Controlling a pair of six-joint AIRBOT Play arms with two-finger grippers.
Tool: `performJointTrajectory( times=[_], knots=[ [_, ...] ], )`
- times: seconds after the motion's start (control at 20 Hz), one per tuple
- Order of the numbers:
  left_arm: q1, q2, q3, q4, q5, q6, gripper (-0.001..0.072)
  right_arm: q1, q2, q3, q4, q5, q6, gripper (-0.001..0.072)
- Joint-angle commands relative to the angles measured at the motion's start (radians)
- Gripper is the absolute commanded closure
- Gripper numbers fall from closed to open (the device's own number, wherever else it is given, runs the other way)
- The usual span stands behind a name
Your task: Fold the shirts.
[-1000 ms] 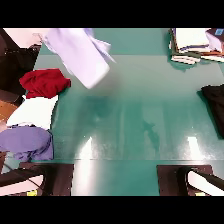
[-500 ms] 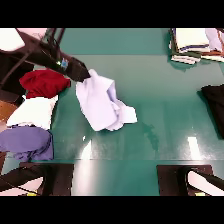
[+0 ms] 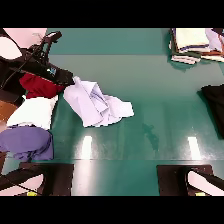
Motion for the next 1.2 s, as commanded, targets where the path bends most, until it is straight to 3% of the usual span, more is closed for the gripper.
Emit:
performJointTrajectory(
  times=[0.0,0.05,0.3,0.55,0.75,0.95,1.0,1.1,1.15],
  knots=[
    [0.004,-0.011,-0.016,-0.023,0.044,0.004,-0.0009,0.000,0.000,0.000,-0.003,0.002,0.000,0.0692],
    [0.005,-0.011,-0.016,0.001,0.032,0.006,0.0042,0.000,0.000,0.000,-0.003,0.003,0.000,0.0692],
    [0.029,0.008,-0.048,0.095,-0.178,-0.045,0.0044,0.000,0.000,0.000,-0.005,0.008,0.000,0.0692],
    [0.004,0.097,-0.397,0.058,0.044,-0.146,0.0043,0.000,-0.003,-0.001,-0.005,0.010,0.000,0.0692],
    [0.004,0.084,-0.593,-0.105,0.320,-0.140,0.0044,0.000,-0.005,-0.001,-0.005,0.010,0.000,0.0692],
    [0.004,0.003,-0.615,-0.222,0.418,-0.109,0.0045,0.000,-0.005,-0.001,-0.005,0.010,0.000,0.0692],
    [0.004,-0.010,-0.613,-0.224,0.429,-0.110,0.0114,0.000,-0.005,-0.001,-0.004,0.010,0.000,0.0691],
    [0.005,-0.008,-0.597,-0.217,0.423,-0.106,0.0638,0.000,-0.005,-0.001,-0.005,0.011,0.000,0.0691],
    [0.005,0.003,-0.574,-0.209,0.400,-0.079,0.0676,0.000,-0.005,-0.001,-0.005,0.011,0.000,0.0692]
  ],
)
